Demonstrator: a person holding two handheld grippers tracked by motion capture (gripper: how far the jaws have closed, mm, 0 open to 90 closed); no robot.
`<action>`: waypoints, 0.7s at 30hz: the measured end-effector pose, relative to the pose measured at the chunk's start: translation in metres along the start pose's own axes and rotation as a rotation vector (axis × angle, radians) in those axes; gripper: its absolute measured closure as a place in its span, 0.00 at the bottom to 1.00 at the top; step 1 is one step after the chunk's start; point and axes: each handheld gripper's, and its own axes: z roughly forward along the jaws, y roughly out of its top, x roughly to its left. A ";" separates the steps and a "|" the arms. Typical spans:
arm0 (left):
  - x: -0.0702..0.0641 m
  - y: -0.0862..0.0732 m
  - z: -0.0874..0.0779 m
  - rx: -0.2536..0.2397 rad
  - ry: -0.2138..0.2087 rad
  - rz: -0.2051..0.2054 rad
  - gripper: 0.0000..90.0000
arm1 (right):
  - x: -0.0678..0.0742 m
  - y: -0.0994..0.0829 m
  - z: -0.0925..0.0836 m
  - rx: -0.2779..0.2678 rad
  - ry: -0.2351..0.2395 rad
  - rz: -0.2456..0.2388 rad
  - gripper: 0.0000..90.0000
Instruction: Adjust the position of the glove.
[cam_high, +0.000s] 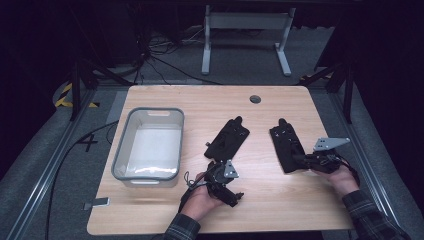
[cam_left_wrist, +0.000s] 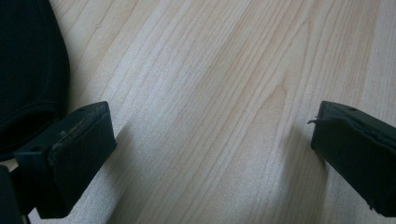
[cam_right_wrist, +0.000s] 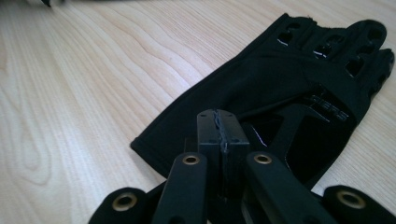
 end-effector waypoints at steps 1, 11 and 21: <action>0.000 0.000 0.000 0.000 0.000 0.000 0.00 | -0.002 0.000 0.002 0.009 -0.001 -0.002 1.00; 0.000 0.000 0.000 0.000 0.001 0.000 0.00 | -0.004 -0.006 0.009 0.028 0.006 0.007 1.00; 0.000 0.000 0.000 0.000 0.000 0.000 0.00 | 0.007 -0.012 0.001 0.046 0.033 -0.002 1.00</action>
